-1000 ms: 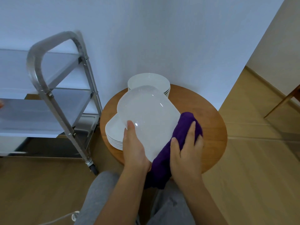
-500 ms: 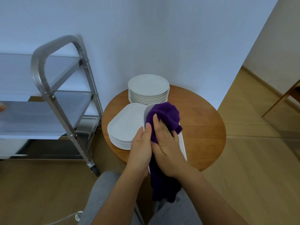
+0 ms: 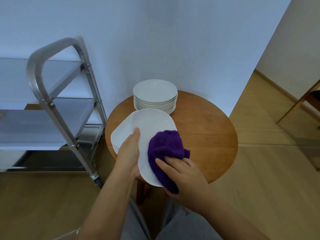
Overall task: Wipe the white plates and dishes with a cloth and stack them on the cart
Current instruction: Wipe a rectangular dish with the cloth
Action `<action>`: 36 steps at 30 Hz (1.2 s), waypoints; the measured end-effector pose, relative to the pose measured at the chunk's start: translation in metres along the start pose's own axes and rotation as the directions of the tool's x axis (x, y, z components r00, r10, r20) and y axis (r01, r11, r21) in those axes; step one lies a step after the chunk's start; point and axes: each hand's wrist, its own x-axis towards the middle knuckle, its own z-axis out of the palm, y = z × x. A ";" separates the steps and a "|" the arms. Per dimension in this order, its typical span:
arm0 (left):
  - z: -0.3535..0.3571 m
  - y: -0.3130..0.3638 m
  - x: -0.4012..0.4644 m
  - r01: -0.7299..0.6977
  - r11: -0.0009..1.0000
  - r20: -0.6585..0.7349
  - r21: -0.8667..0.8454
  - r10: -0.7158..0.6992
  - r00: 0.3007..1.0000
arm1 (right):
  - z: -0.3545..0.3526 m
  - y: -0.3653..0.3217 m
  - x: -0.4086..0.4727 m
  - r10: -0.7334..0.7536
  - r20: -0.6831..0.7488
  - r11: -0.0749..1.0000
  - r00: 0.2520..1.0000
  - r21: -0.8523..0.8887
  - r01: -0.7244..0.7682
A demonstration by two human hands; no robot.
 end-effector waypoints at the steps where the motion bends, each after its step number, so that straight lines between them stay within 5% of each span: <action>1: -0.002 0.001 0.002 0.003 1.000 0.020 -0.007 -0.003 1.000 | 0.001 0.004 -0.003 -0.012 -0.086 0.999 0.996 -0.033 0.009; 3: -0.002 0.004 0.003 -0.031 0.999 0.000 0.006 0.031 1.000 | -0.001 0.007 -0.001 0.005 -0.230 1.000 0.973 0.004 -0.004; 6: 0.002 0.015 0.003 -0.083 0.997 0.001 -0.004 0.083 0.997 | -0.011 0.004 0.011 0.210 -0.233 0.953 0.950 0.266 -0.145; 7: 0.002 0.019 0.004 -0.089 0.996 0.041 -0.021 0.090 0.995 | -0.018 0.003 0.016 0.347 -0.197 0.871 0.917 0.430 -0.238; 9: 0.002 0.026 0.004 -0.135 0.990 0.090 0.037 0.131 0.987 | -0.034 0.002 0.025 0.583 -0.016 0.535 0.812 0.760 -0.369; 14: -0.007 0.022 0.012 -0.342 0.883 -0.127 0.320 0.398 0.908 | -0.053 0.021 0.032 0.629 0.186 -0.117 0.755 0.982 -0.145; 17: -0.016 0.022 0.011 -0.316 0.949 0.077 0.015 0.314 0.946 | -0.056 0.029 0.031 0.583 0.275 -0.307 0.765 0.946 -0.106; 19: -0.021 0.022 0.008 -0.132 0.954 0.279 -0.268 0.208 0.937 | -0.056 0.032 0.030 0.588 0.343 -0.363 0.733 0.921 -0.140; 23: -0.020 0.015 0.003 0.034 0.899 0.434 -0.437 0.178 0.883 | -0.048 0.036 0.028 0.768 0.419 -0.269 0.484 0.897 -0.350; 25: -0.017 0.013 0.002 0.014 0.908 0.422 -0.419 0.181 0.888 | -0.039 0.039 0.025 0.887 0.303 -0.132 0.349 0.890 -0.436; 27: -0.015 0.012 -0.002 -0.023 0.923 0.401 -0.383 0.188 0.897 | -0.035 0.039 0.025 0.931 0.194 -0.047 0.310 0.904 -0.424; 30: -0.011 0.007 -0.007 -0.076 0.938 0.358 -0.338 0.203 0.912 | -0.033 0.039 0.029 0.916 0.146 0.020 0.374 0.914 -0.406; 36: 0.000 0.009 -0.013 -0.143 0.961 0.327 -0.237 0.218 0.919 | -0.035 0.023 0.052 0.764 -0.062 0.479 0.643 0.722 -0.499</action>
